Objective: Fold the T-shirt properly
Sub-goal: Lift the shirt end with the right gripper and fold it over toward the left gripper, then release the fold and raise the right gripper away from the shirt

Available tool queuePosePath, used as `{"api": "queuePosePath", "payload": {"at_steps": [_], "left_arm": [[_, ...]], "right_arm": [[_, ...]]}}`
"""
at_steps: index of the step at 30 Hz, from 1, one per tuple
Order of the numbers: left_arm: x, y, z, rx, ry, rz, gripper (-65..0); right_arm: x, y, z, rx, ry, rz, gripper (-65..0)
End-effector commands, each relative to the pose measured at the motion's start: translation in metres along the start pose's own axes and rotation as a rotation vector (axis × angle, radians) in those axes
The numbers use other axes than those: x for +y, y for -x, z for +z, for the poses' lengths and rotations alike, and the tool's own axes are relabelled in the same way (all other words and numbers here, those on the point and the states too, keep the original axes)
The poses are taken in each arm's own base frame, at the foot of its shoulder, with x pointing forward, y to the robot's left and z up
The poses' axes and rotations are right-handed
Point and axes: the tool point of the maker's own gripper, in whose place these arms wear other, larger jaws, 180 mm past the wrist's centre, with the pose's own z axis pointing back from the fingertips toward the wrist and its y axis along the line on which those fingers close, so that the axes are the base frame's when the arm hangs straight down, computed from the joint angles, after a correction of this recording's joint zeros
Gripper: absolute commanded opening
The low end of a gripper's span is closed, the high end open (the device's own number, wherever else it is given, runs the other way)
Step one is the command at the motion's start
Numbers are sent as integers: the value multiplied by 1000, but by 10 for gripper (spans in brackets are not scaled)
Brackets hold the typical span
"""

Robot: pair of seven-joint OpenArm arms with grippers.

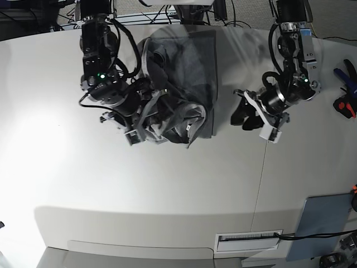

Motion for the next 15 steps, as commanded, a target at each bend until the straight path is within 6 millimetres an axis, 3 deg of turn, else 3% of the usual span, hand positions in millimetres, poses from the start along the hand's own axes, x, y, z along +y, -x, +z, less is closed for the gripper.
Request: {"api": "queuePosePath", "payload": {"at_steps": [1,3,4,7,10,15], "left_arm": [[2,-16,5,-49,-1,-17,-420],[9,-15,9,-44,-22,-8,-420],[13,-15,11,-45,-33,-3,-420],[24,-14,19,-53,-58,-4,-420],[33,-9,26,-54,-88,12,-420],[40,6,36,-27,-110,18,-420]], "right_arm": [[1,-14,2,-47,2,20,-521],[6,-15,1,-49,-3,40,-637],[10,-18,2,-56,-10,49,-650],[27,-36,15,-114,-36,96,-650],[56,-55,38,-185,-86,165,-650],[120,-49,56,-218,-242,240,-650]]}}
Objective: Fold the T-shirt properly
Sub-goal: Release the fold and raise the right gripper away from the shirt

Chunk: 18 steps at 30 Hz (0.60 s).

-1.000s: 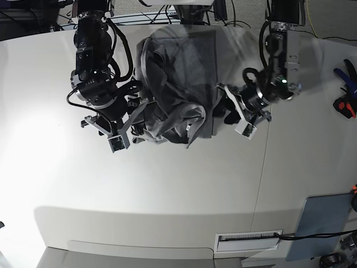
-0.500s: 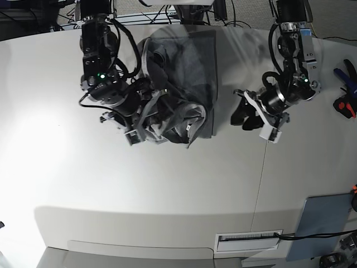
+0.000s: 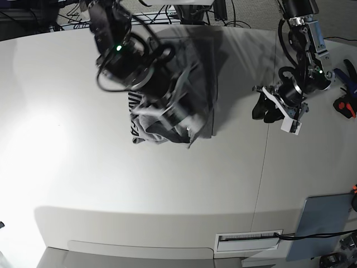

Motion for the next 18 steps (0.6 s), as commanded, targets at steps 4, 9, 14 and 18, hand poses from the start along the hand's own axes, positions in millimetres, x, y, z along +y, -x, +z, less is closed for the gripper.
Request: {"api": "queuePosePath", "payload": {"at_steps": [4,9,14,18], "left_arm": [[9,-10,11,-38,-15,-36,-420],[12,-5,14,-19,-22,-43,-420],[14,-5,15,-15,-27,-49,-420],[14,-5,15,-15,-27,-49,-420]], "right_arm": [[59,-13,0,-51,-160,69,-650],[105,-9,3,-43,-283,123,-650],[109,-5,4,-28,-292,128,-650],[109,-5,4,-25,-296,122,-602]]}}
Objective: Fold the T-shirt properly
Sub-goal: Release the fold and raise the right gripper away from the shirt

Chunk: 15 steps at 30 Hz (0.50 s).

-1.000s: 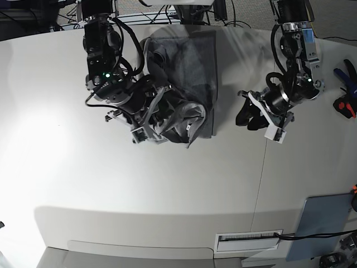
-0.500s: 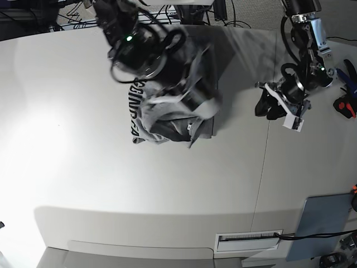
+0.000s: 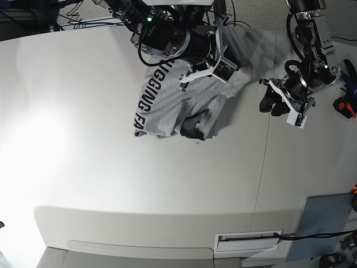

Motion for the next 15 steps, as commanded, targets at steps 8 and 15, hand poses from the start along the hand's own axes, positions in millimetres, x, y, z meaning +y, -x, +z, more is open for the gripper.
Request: {"api": "queuePosePath", "payload": {"at_steps": [8,15], "left_arm": [[2,-18,4,-56,0,-20,-420],[-4,-23,4,-85,33,1,-445]], "right_arm": [[14,-15,4,-64,-76,-30,-477],[-35,-8,7,-16,197,60,-478]]}}
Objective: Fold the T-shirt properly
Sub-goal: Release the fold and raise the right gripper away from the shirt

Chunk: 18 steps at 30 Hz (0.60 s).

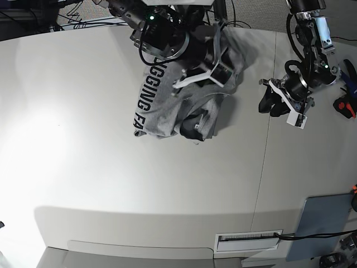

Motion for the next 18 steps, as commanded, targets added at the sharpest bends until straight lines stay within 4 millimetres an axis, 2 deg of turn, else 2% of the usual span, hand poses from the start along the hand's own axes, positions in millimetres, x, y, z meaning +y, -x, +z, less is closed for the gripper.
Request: {"api": "queuePosePath", "payload": {"at_steps": [1,6,11,14,18], "left_arm": [[-3,-20,4,-66,24,-21,-467],[-17,-33,4,-122,98,-20,-486],[-27,-53,-5,-161,128,-43,-416],[-47,-64,-21,-150,175,-81,-409],[-72,-65,-57,-50,170,-176,-409]], "right_arm": [[-13,-12,4,-48,60,-6,-478],[-73,3,14,-2,284,-96,-478],[-139,33,40,52,467,-176,-478],[-170,55,60,91,554,-201,-478],[-197,92,90,175,662,-239,-478]]}}
